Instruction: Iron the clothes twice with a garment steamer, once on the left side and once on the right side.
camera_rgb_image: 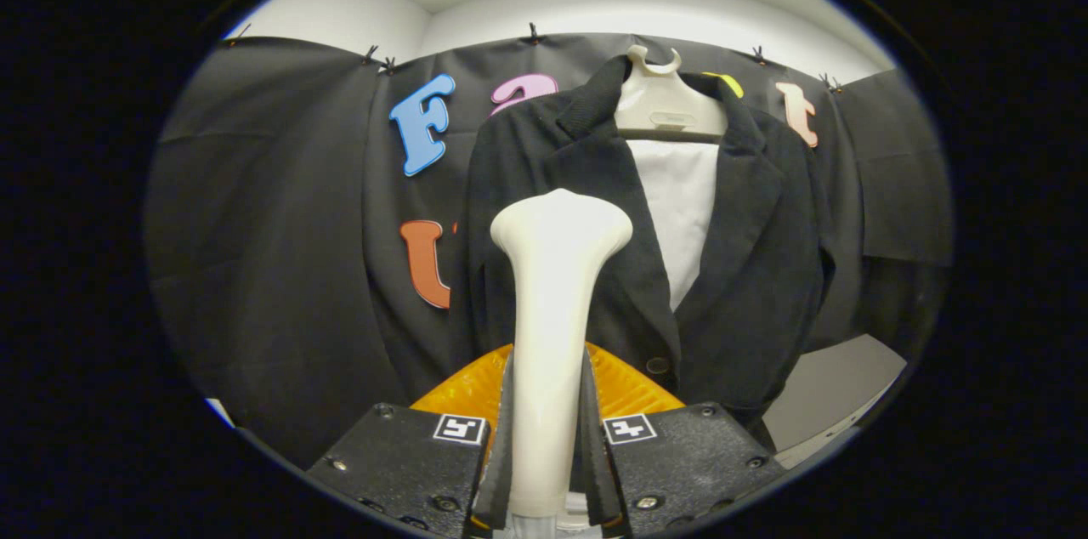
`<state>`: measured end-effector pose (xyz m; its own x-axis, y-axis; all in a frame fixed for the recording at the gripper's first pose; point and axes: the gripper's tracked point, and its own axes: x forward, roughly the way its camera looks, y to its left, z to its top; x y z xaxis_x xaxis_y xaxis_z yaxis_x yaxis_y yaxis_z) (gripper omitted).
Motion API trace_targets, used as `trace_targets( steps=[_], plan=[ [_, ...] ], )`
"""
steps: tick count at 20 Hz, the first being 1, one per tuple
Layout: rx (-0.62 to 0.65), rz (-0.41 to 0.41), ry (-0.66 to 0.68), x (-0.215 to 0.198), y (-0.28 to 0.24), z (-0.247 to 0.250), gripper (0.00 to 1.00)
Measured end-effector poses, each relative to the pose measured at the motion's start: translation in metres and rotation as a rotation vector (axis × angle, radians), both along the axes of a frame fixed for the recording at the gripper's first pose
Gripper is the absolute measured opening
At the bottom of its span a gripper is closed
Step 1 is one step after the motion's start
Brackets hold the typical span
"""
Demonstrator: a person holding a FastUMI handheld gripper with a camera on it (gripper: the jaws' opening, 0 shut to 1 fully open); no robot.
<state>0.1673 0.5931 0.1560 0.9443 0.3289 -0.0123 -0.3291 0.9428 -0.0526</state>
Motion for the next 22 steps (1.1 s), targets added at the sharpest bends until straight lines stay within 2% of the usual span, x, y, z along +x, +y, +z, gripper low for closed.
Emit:
trace_targets(
  steps=[22],
  plan=[
    [-0.077, -0.029, 0.242, -0.007, -0.026, -0.176, 0.37]
  ],
)
